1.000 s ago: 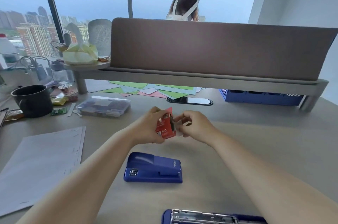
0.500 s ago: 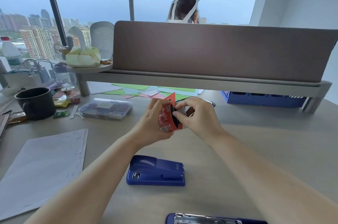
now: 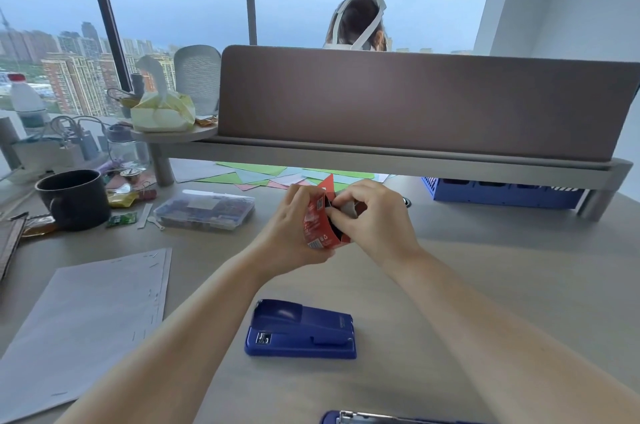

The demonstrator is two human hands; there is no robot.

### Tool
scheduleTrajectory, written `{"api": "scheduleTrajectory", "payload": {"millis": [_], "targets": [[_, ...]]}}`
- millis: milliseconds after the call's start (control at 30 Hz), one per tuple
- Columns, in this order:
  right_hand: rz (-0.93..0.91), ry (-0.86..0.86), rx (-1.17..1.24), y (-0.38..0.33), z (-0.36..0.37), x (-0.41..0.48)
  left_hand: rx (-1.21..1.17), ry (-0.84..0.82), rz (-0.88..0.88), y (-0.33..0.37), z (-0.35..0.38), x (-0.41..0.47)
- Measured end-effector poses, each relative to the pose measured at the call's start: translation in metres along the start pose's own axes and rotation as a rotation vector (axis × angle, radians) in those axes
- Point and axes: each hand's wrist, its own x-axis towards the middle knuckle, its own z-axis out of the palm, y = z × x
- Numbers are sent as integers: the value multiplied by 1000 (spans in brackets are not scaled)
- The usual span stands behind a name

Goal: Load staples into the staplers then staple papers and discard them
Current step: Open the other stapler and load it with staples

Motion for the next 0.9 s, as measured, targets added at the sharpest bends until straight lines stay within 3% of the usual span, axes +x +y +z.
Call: {"api": "scheduleTrajectory", "payload": {"millis": [167,400,700,900], "targets": [[69,-51,135,4,-3,1,22,-76,-64,2,-7,0],[273,-92,392,14,-15,-8,266,-313,-210,3,-17,5],[410,-231,471,30,-30,-39,470,-638,-319,-10,-4,1],[410,-250,394,26,-43,-63,387,-643,-360,-6,-3,-7]]}}
